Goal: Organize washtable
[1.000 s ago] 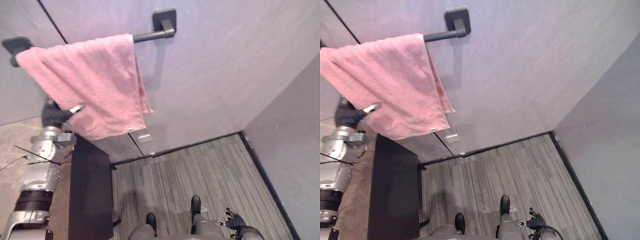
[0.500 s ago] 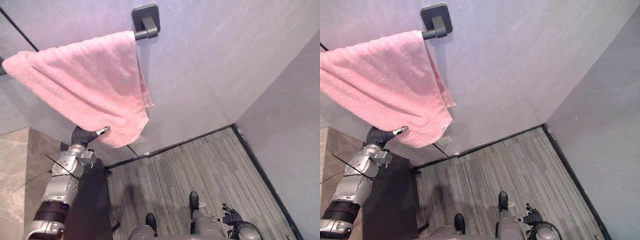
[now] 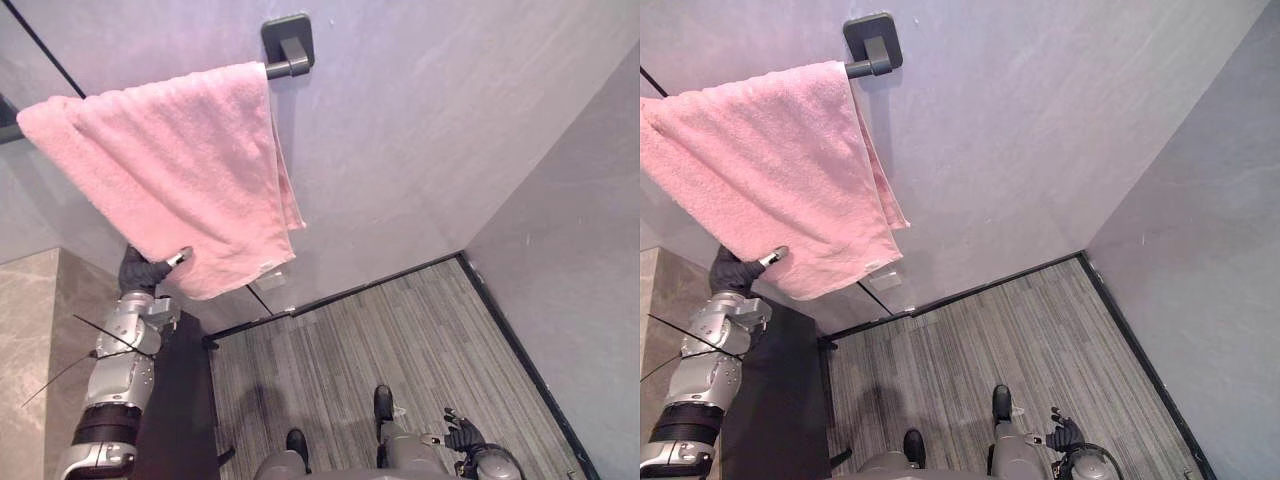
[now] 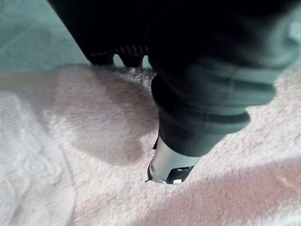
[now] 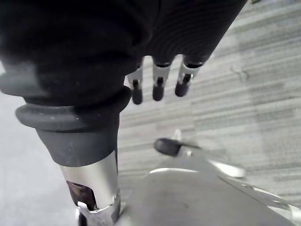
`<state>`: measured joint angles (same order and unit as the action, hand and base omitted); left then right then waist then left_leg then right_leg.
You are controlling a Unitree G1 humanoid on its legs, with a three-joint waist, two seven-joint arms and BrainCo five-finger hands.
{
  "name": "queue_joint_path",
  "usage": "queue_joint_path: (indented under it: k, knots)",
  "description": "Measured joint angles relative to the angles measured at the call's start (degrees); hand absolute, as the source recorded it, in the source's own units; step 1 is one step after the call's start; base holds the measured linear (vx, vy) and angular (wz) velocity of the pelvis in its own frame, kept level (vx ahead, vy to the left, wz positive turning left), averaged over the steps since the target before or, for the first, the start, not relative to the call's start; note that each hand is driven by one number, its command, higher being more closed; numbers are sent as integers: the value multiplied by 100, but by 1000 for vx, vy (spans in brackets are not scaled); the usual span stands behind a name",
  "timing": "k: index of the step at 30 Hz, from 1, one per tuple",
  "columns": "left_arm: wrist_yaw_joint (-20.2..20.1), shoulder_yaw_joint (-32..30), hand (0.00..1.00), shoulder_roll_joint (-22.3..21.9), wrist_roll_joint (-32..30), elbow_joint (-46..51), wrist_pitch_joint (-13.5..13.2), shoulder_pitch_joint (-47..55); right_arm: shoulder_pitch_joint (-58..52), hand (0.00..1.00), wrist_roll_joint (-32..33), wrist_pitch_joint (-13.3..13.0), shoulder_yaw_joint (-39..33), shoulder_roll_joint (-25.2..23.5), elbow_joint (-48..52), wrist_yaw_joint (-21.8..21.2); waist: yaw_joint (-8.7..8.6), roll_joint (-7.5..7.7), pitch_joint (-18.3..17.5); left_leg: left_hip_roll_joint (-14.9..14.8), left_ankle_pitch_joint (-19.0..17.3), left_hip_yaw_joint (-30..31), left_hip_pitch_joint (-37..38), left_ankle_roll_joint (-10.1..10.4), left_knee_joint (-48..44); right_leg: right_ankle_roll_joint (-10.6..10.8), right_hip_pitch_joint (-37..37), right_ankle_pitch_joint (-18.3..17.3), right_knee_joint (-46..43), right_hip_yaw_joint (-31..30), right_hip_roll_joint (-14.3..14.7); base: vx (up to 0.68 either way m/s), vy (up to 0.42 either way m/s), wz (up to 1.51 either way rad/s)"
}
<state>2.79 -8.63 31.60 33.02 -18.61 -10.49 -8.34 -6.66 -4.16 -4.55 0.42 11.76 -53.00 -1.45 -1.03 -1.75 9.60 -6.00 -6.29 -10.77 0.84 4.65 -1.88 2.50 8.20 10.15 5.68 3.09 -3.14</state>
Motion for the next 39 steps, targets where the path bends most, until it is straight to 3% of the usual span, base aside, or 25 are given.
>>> queue_joint_path:
  k: [5, 6, 16, 21, 25, 29, 33, 39]
  knots:
    - [80, -129, 0, 70, 21, -1, -4, -159, -7, 0, -25, 0, -1, -3, -1, -1, 29, 0, 0, 26, 0, 45, -3, 1, 5, -3, -11, 5, -1, 20, -1, 22, 5, 5]
    - [105, -172, 100, 70, 30, 0, -7, -192, -5, 0, -50, -1, -1, -8, 8, -1, 30, 0, 0, 32, 0, 63, -3, 0, 5, -3, -22, 5, -1, 21, -5, 10, 4, 6]
    - [127, -353, 100, 295, 235, -182, -115, -326, -20, 0, -85, 1, 19, -8, 85, -1, 38, 0, 0, 39, 1, 93, 9, -2, -14, -4, -46, 16, 3, 11, -8, -21, -10, 0]
    - [123, -573, 100, 360, 270, -180, -121, -314, -214, 0, 72, 37, 717, 335, 2078, -144, 54, 9, -4, 20, -2, -100, 30, -1, 1, -21, 45, 55, 3, -192, 5, -11, -3, -20]
    - [47, -568, 100, 591, 295, -166, -126, -331, 163, 0, 750, -173, 1440, 1055, 4226, -727, 106, 72, -27, 12, -6, -292, -17, 7, -37, -42, 169, 132, 2, -352, 35, -11, -11, -23]
    - [-80, -546, 100, 591, 295, -169, -121, -308, 785, 0, 1620, -192, 1785, 1693, 5042, -1069, 200, 157, -70, 16, -6, -307, -27, 7, -66, -44, 170, 156, 1, -372, 33, -4, -8, -2]
    - [-192, -539, 100, 591, 295, -196, -106, -277, 1751, 0, 2449, -190, 2012, 2332, 5257, -1226, 245, 292, -151, 47, -6, -296, -73, 5, -123, -39, 172, 210, 6, -378, -6, -40, -2, 2]
    - [-275, -475, 100, 581, 294, -373, -100, -291, 2971, 0, 2832, -242, 2247, 2487, 4738, -1057, 364, 320, -167, 12, -7, -223, -202, 2, -238, -72, 183, 264, 27, -342, -20, -54, -18, 4]
